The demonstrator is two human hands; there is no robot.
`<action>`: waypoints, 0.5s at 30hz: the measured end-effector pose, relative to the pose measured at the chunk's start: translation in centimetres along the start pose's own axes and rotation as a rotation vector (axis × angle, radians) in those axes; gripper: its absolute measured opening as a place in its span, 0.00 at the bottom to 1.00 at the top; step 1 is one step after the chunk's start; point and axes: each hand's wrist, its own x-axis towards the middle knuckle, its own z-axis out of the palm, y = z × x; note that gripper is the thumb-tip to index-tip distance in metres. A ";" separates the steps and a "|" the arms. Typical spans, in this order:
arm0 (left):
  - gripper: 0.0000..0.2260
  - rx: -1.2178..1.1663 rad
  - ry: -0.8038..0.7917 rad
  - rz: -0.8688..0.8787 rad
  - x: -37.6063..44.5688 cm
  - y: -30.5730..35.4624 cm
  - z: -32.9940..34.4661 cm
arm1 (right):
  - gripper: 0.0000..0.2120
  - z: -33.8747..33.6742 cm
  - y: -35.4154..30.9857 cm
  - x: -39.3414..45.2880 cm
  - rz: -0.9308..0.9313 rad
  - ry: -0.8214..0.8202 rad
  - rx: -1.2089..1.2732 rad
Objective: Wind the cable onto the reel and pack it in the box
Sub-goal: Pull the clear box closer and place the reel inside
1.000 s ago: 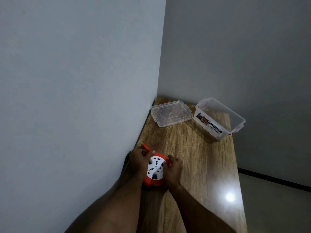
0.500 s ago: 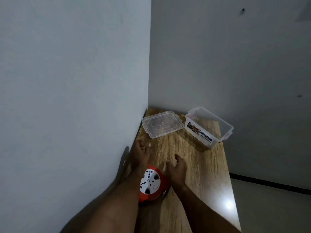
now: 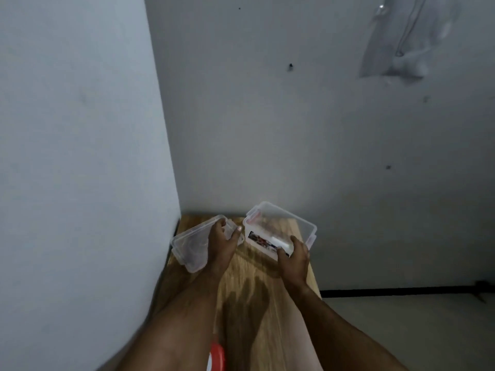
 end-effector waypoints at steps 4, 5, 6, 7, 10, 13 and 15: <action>0.26 -0.004 -0.044 -0.006 2.9 1.1 3.1 | 0.24 -1.1 1.0 3.7 0.064 0.040 -0.017; 0.27 -0.014 -0.064 -0.015 3.6 1.2 3.9 | 0.25 -1.3 1.4 4.6 0.071 0.054 -0.024; 0.28 -0.015 -0.086 -0.026 4.3 1.1 4.5 | 0.25 -1.4 1.7 5.3 0.083 0.064 -0.029; 0.29 -0.009 -0.106 -0.035 5.1 0.9 5.4 | 0.26 -1.3 2.2 6.2 0.095 0.074 -0.033; 0.32 -0.010 -0.128 -0.061 6.7 0.6 6.9 | 0.27 -1.2 3.3 7.9 0.119 0.086 -0.040; 0.34 0.015 -0.145 -0.085 8.8 -0.1 8.4 | 0.28 -0.5 4.7 9.7 0.143 0.107 -0.056; 0.33 0.020 -0.150 -0.109 10.3 -0.5 9.1 | 0.28 -0.1 5.5 10.7 0.160 0.124 -0.063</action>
